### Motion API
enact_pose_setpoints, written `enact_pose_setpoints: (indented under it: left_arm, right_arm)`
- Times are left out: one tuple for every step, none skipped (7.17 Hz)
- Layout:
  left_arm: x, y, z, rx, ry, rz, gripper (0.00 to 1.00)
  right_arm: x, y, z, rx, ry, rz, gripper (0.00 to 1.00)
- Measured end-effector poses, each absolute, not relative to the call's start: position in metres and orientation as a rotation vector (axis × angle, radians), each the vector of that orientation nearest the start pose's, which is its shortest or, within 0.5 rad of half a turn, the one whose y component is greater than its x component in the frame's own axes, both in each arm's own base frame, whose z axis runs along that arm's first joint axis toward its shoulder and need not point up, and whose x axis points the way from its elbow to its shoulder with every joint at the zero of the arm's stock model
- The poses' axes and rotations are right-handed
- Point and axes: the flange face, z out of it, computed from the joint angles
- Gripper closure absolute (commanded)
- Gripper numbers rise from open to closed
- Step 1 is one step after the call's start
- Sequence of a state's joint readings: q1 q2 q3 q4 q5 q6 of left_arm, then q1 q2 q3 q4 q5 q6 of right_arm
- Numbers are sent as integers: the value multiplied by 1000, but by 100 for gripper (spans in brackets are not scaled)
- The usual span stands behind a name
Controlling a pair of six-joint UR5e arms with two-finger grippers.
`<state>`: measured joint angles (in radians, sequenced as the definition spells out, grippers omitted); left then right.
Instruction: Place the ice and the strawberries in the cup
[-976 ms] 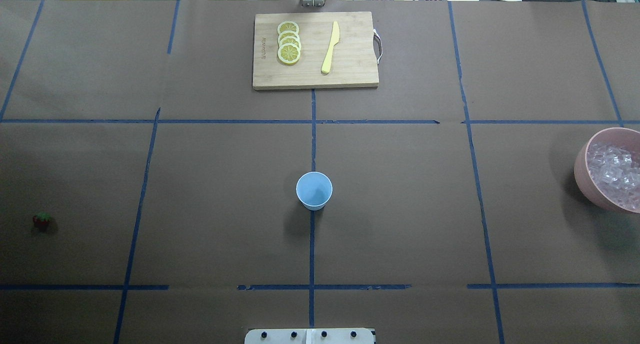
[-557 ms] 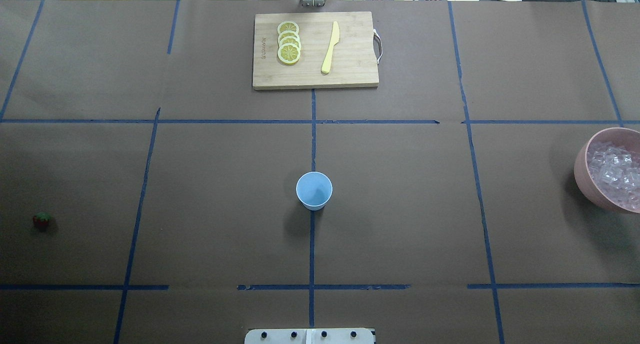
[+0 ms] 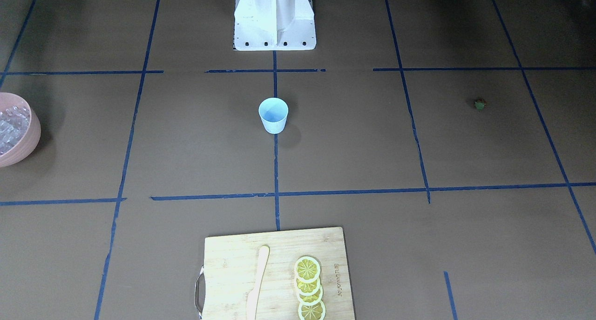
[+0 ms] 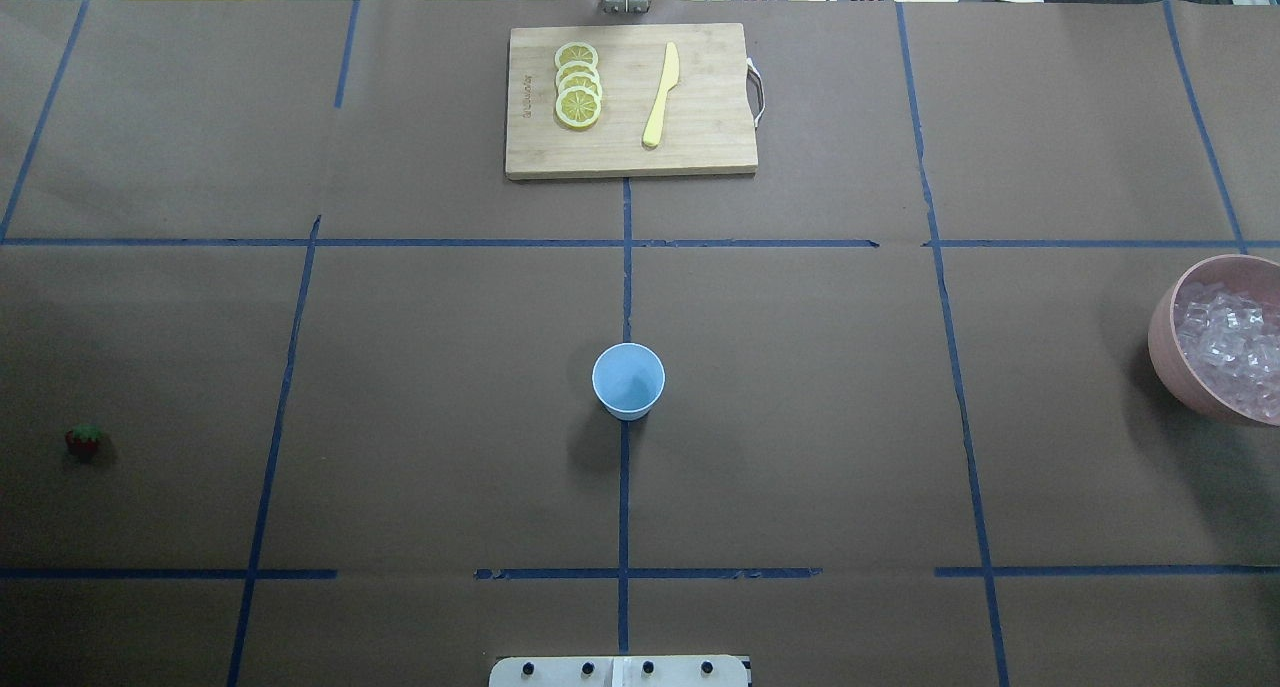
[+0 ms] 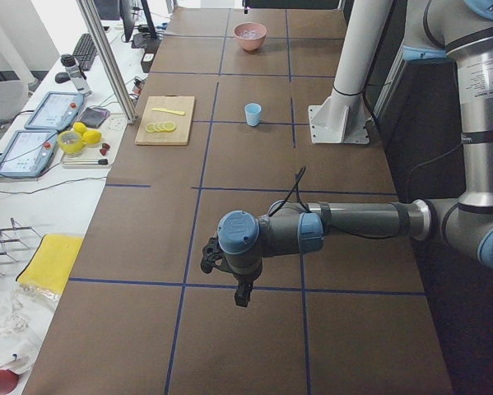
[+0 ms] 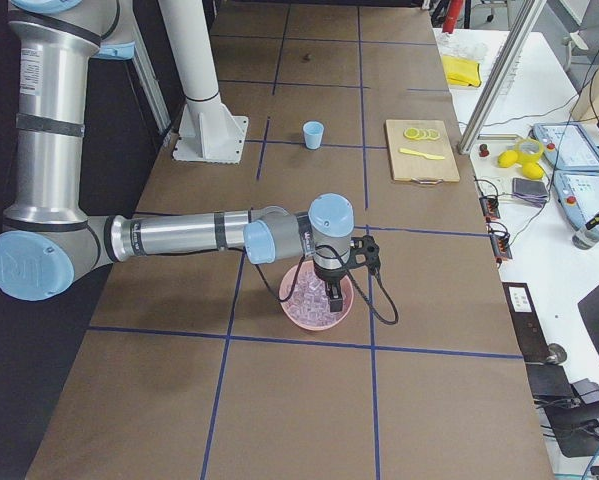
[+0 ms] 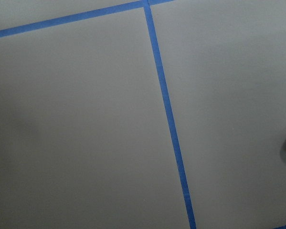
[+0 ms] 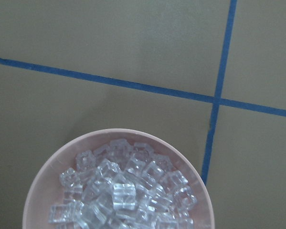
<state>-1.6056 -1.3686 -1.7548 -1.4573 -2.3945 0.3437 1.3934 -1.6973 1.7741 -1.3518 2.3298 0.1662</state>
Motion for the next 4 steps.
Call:
enact_pose_setpoints:
  left_arm:
    - [-74, -394, 666, 32, 833, 236, 0]
    - [-74, -394, 667, 31, 833, 235, 0]
    - [-74, -393, 668, 29, 834, 235, 0]
    - [-74, -393, 669, 27, 834, 234, 0]
  right_arm:
    - [-37, -460, 599, 150, -795, -105, 1]
    - [-54, -459, 602, 144, -789, -109, 1]
    - [-66, -457, 604, 139, -786, -123, 2]
    - [-75, -456, 604, 138, -787, -138, 2]
